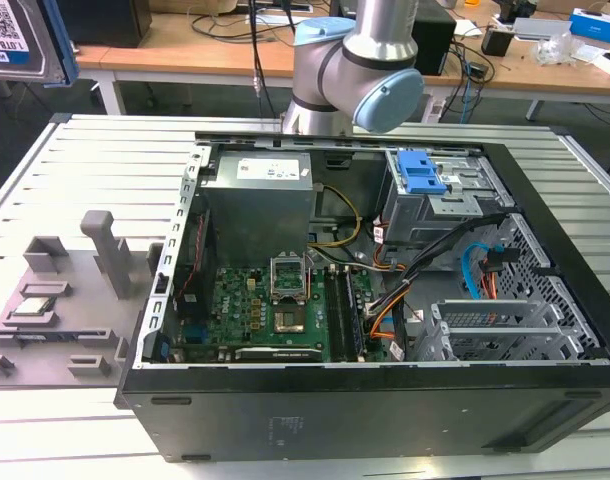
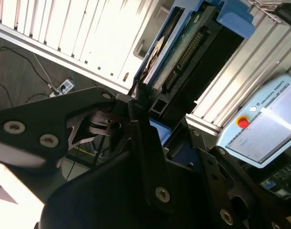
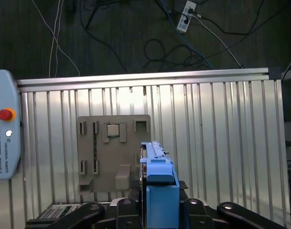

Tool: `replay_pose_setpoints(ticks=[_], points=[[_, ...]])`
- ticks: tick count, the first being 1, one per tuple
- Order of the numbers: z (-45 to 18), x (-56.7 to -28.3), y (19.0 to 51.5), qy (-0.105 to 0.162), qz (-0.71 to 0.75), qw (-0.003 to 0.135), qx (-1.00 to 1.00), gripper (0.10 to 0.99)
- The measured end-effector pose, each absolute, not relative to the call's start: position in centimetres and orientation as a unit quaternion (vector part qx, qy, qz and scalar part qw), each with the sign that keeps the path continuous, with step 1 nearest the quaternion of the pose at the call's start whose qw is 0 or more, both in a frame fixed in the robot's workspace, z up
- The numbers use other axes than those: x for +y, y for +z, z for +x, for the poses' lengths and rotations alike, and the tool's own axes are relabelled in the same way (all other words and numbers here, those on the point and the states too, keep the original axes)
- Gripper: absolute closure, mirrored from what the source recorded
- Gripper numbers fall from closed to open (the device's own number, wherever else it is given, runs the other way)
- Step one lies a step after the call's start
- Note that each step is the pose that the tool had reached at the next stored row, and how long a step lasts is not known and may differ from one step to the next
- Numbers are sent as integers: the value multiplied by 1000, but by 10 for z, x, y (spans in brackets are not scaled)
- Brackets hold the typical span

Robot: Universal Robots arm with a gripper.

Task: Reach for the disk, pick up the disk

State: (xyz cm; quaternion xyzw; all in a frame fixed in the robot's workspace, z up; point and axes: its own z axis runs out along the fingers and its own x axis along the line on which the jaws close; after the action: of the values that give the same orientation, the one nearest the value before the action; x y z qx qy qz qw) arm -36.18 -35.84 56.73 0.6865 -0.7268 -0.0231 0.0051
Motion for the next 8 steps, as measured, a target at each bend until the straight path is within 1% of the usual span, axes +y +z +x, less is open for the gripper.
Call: replay_pose_setpoints(ticks=[8], points=[[-345, -358, 552, -23, 686, 5, -727, 718]])
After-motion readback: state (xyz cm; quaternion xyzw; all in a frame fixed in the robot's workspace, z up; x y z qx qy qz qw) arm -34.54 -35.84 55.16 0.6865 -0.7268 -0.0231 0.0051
